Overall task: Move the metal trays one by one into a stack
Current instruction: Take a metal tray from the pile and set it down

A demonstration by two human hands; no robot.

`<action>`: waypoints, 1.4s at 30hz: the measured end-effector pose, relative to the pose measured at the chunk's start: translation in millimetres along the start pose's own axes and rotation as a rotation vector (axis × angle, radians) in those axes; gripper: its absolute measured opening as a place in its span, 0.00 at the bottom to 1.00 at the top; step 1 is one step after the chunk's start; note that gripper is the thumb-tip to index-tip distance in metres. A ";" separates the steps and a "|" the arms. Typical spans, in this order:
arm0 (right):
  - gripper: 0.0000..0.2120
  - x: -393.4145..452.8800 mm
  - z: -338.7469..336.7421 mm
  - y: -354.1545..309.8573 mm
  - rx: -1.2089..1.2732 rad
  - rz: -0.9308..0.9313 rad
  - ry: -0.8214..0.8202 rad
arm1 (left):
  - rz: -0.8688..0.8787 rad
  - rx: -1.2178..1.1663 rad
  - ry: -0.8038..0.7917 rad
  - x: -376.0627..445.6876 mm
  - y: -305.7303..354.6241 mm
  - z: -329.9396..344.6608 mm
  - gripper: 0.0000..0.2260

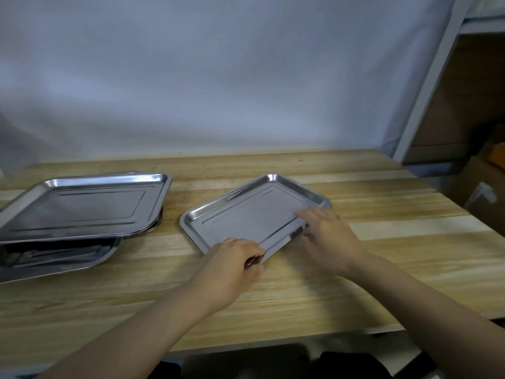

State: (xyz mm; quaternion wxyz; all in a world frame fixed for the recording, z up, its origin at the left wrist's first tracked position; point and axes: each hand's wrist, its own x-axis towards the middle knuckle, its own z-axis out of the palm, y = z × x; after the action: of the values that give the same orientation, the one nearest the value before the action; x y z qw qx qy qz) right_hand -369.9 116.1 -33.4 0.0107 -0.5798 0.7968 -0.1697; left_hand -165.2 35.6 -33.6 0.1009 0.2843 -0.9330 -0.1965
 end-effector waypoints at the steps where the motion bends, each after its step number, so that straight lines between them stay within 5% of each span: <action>1: 0.25 1.3 1.1 3.0 -0.073 -0.041 -0.054 | 0.001 0.006 -0.002 0.9 -2.0 -1.0 0.11; 9: 0.19 5.0 7.1 7.1 -0.128 -0.196 -0.045 | -0.068 0.088 0.016 0.4 -26.6 -19.7 0.11; 20: 0.14 7.4 27.4 -14.9 0.096 -0.110 -0.014 | -0.332 0.106 0.061 18.4 -64.7 -28.5 0.15; 42: 0.14 6.6 13.9 -17.8 0.081 -0.093 -0.112 | -0.244 0.265 0.126 5.2 -50.5 -30.8 0.14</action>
State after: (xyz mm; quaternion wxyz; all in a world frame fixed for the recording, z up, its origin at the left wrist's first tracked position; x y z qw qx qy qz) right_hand -352.7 101.6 -40.3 0.0707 -0.6240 0.7596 -0.1693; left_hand -135.5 -15.3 -26.8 0.0960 0.4179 -0.9011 -0.0646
